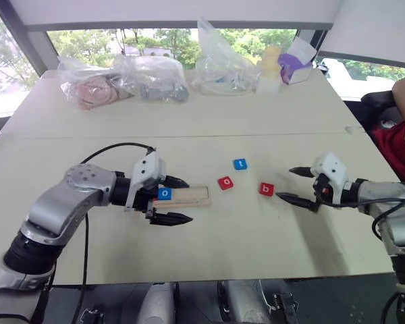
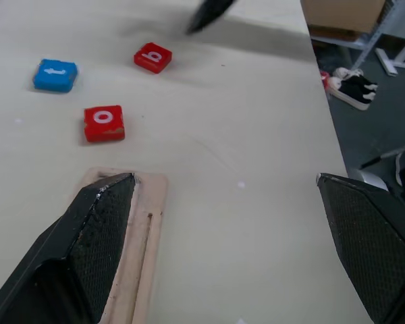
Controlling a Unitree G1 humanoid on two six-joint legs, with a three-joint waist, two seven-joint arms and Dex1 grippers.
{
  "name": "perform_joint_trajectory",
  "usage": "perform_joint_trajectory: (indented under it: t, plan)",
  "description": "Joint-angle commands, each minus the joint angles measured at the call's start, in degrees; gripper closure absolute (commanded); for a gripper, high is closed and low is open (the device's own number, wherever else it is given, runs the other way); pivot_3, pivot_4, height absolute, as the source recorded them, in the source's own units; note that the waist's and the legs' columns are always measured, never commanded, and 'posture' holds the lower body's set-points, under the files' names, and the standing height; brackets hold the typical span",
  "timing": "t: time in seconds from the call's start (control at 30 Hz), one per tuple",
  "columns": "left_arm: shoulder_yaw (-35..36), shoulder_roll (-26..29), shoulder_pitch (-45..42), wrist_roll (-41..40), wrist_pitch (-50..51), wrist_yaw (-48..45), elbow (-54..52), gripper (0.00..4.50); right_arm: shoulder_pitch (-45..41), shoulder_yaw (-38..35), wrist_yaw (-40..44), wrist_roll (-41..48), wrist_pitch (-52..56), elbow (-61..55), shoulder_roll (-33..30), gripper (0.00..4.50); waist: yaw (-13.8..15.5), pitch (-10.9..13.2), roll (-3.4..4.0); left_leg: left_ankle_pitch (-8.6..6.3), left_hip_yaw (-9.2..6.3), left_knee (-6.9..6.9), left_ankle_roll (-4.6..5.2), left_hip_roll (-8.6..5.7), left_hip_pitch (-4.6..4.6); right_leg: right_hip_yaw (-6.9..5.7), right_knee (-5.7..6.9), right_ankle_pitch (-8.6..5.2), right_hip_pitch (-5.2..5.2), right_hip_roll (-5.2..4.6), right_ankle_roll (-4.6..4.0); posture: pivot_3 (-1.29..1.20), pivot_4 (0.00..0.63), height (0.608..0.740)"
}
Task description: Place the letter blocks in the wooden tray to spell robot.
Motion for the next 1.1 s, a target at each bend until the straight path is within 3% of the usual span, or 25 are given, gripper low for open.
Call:
perform_joint_trajectory:
  t: [0.03, 0.37, 0.5, 0.63, 0.87, 1.1]
  plan:
    - [2.48, 1.34, 0.64, -0.83, 0.68, 0.88, -1.72, 0.0, -1.12, 2.48, 1.03, -1.29, -5.54, 2.09, 0.81, 0.05, 0.01, 0.0, 0.0, 0.0, 0.0, 0.01, 0.0, 0.0, 0.0, 0.0, 0.0, 0.0, 0.0, 0.01, 0.0, 0.0, 0.15, 0.735]
    - [3.64, 3.39, 2.82, -1.07, 1.29, 1.72, -1.8, 0.0, -4.74, 6.59, 1.33, -3.7, -13.32, 13.8, 4.6, 0.05, 0.13, 0.0, 0.01, 0.0, -0.03, 0.07, 0.0, 0.0, -0.03, 0.0, 0.01, 0.01, 0.02, -0.08, 0.02, 0.0, 0.15, 0.735]
    - [4.45, 4.96, 4.1, -1.51, 1.31, 1.46, -2.19, 0.0, -4.85, 6.96, 2.54, -3.28, -14.32, 14.72, 4.57, 1.33, 0.17, 0.0, 0.01, 0.0, -0.05, 0.05, 0.0, 0.02, -0.01, 0.0, 0.02, 0.01, 0.03, -0.07, 0.01, 0.0, 0.15, 0.735]
    - [4.82, 5.78, 4.5, -1.44, 0.92, 1.47, -1.61, 0.0, -5.32, 7.14, 2.17, -3.58, -15.01, 15.12, 4.63, 3.4, 0.2, 0.0, 0.01, 0.0, -0.03, 0.1, 0.0, 0.01, 0.05, 0.0, 0.02, 0.01, 0.12, -0.1, 0.01, 0.0, 0.15, 0.735]
    - [6.94, 9.65, 7.04, 0.35, -0.67, 0.41, 0.17, 0.0, -10.87, 8.33, -0.67, -1.47, -6.48, 8.98, 8.12, 3.4, -0.19, 0.03, 0.06, 0.0, 0.03, 0.07, -0.01, 0.05, 0.12, 0.04, 0.06, 0.01, 0.09, -0.07, 0.0, 0.0, 0.15, 0.735]
    - [17.08, 17.67, 16.27, -0.96, -0.37, -2.11, -0.03, 0.0, -21.13, 18.06, -2.35, -2.53, 8.33, -2.37, 15.6, 3.4, 0.03, 0.06, 0.12, 0.0, -0.02, -0.05, -0.01, 0.11, 0.03, 0.02, 0.15, -0.02, -0.12, -0.07, -0.08, 0.0, 0.15, 0.735]
